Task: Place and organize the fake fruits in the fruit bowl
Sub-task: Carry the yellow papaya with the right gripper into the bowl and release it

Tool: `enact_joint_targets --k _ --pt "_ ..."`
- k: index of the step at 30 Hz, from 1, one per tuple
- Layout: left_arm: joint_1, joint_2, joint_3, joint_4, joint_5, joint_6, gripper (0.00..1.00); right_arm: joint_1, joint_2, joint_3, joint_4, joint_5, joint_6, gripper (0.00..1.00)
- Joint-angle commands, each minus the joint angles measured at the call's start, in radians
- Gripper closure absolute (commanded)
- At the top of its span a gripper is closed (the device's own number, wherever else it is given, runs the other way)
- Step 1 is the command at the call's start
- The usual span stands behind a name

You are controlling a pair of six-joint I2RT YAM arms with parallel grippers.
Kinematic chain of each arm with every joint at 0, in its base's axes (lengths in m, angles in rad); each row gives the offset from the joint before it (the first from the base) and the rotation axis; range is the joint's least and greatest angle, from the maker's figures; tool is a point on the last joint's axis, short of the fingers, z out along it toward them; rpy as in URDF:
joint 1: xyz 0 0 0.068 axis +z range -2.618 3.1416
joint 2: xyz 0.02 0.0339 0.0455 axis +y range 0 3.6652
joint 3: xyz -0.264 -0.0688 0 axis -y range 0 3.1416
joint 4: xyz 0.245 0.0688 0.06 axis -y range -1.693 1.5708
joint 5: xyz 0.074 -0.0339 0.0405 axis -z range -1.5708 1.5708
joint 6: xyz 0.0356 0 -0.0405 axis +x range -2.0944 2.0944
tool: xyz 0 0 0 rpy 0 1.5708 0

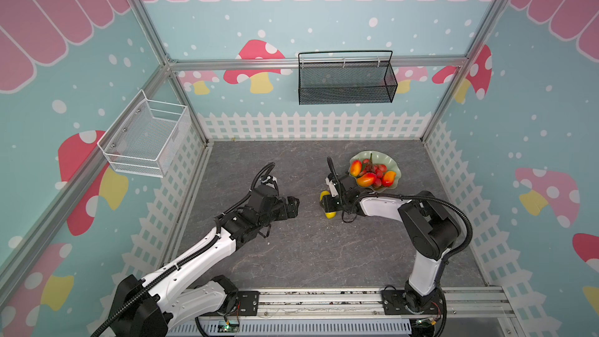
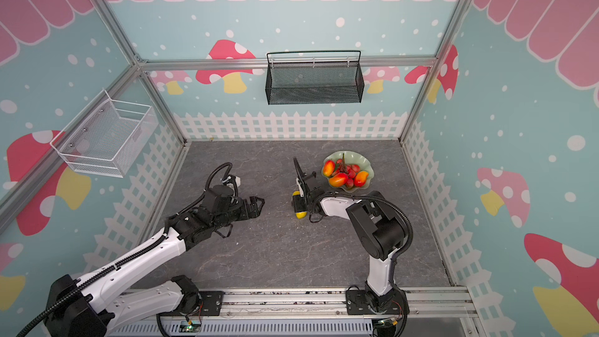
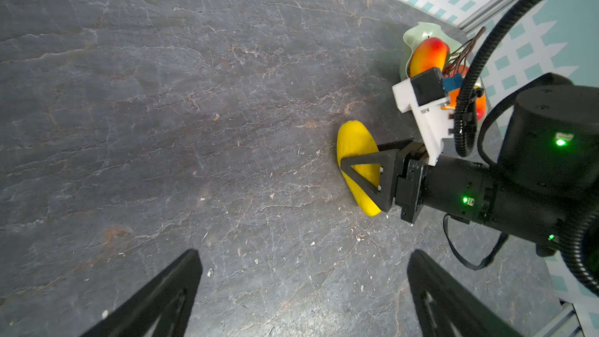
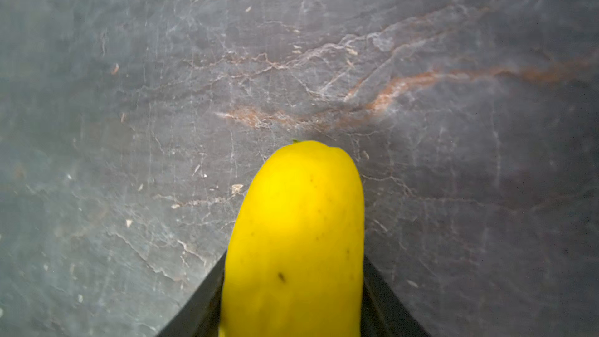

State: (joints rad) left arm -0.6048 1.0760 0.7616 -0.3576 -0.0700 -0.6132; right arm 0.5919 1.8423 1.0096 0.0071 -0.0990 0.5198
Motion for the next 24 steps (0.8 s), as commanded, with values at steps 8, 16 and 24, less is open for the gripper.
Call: enact_joint_targets --k 8,16,24 --pt "0.012 0.154 0.083 0.185 0.116 0.042 0.01 -0.228 -0.213 0.131 -0.125 -0.111 -0.329 0.57" --pt "-0.004 0.358 0.273 0.292 0.279 0.093 0.01 -0.513 -0.211 0.285 -0.175 -0.16 -0.761 0.56" --pt "-0.016 0.426 0.337 0.335 0.322 0.087 0.01 -0.636 -0.015 0.436 -0.192 -0.132 -0.945 0.56"
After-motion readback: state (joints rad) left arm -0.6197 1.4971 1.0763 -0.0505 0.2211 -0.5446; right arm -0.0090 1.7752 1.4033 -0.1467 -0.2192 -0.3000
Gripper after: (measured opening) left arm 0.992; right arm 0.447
